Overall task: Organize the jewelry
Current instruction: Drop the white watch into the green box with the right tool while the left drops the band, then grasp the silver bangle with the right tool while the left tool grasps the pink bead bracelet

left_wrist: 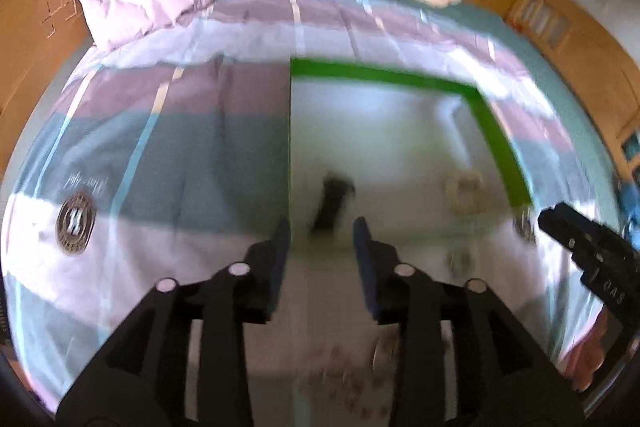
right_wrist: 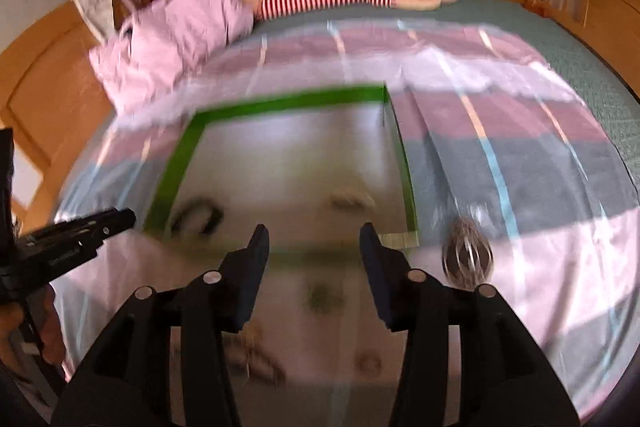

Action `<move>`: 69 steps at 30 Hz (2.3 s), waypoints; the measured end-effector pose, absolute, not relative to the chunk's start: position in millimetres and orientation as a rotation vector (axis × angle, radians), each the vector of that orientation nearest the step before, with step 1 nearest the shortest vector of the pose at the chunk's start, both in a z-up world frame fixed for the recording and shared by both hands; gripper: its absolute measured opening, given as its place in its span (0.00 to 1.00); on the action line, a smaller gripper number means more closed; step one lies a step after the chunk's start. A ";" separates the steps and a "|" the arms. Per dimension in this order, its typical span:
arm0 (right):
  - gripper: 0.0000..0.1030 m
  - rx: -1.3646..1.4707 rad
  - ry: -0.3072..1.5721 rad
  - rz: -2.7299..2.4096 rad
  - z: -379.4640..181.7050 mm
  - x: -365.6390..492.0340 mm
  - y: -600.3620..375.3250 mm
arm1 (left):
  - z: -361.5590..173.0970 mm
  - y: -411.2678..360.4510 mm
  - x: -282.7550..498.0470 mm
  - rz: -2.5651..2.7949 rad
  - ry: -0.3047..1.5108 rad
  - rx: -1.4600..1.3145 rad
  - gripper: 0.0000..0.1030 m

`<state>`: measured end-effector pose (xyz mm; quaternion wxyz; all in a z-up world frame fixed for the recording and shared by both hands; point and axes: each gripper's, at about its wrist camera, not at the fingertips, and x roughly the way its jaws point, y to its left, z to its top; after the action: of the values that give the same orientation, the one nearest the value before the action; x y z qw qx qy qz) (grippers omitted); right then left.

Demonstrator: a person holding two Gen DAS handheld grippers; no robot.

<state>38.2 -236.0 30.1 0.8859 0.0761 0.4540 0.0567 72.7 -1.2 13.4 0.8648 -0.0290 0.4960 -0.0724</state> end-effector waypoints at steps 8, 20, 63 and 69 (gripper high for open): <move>0.42 0.156 1.208 0.248 -33.3 17.4 -221.7 | -34.0 1.7 37.9 -0.143 1.227 -0.004 0.35; 0.29 0.027 1.274 0.368 -51.8 12.1 -158.7 | -41.4 -0.2 34.1 -0.157 1.256 -0.007 0.48; 0.05 0.134 1.336 0.088 -69.6 40.9 -225.7 | -91.7 -9.0 33.9 -0.086 1.365 0.165 0.47; 0.18 0.148 1.350 0.066 -73.5 42.4 -232.9 | -90.6 -14.9 31.9 -0.086 1.357 0.180 0.47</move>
<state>42.4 -232.8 -73.5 0.7777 0.0686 0.6241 0.0307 31.9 -14.9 -90.6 0.7738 0.0830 0.6267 -0.0396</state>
